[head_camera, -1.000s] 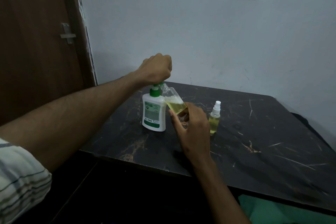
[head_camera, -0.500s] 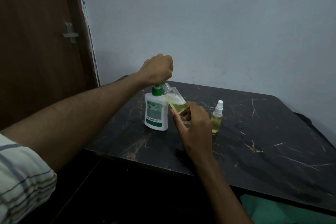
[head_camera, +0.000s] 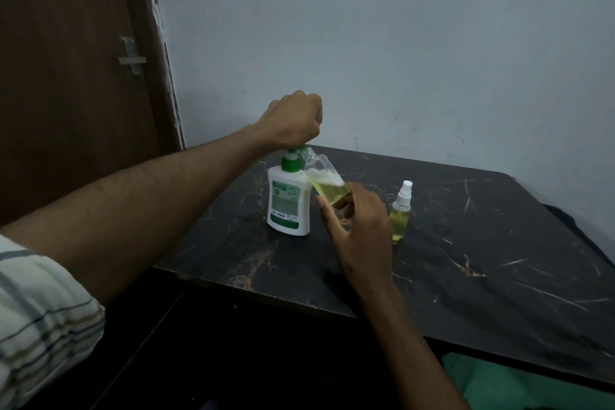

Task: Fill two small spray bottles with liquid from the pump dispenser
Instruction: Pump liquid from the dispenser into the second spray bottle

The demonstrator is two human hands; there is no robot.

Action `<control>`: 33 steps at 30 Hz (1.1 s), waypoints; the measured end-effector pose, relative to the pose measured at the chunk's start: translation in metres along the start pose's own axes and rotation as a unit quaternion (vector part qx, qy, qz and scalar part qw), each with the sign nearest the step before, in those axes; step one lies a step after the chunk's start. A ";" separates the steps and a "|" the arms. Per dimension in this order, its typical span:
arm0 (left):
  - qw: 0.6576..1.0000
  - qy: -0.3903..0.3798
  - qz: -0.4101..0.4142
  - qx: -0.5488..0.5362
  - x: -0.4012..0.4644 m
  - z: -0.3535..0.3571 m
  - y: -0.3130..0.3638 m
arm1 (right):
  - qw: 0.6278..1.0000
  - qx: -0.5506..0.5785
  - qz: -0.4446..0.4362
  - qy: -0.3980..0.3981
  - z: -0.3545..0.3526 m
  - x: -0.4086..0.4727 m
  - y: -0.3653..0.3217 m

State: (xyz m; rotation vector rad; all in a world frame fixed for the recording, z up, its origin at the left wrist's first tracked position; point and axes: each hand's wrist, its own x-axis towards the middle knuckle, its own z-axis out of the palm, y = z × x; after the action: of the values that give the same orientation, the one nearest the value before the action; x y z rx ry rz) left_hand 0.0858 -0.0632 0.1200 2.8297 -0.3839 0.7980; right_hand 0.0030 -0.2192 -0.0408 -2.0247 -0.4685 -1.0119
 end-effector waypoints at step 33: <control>1.000 -0.002 -0.002 -0.009 0.002 0.003 -0.004 | 1.000 0.001 -0.006 -0.002 0.002 0.001 0.002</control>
State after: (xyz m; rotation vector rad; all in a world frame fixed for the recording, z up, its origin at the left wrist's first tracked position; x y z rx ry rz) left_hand 0.0899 -0.0603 0.1181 2.8152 -0.3841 0.7833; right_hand 0.0057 -0.2186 -0.0419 -2.0233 -0.4844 -1.0151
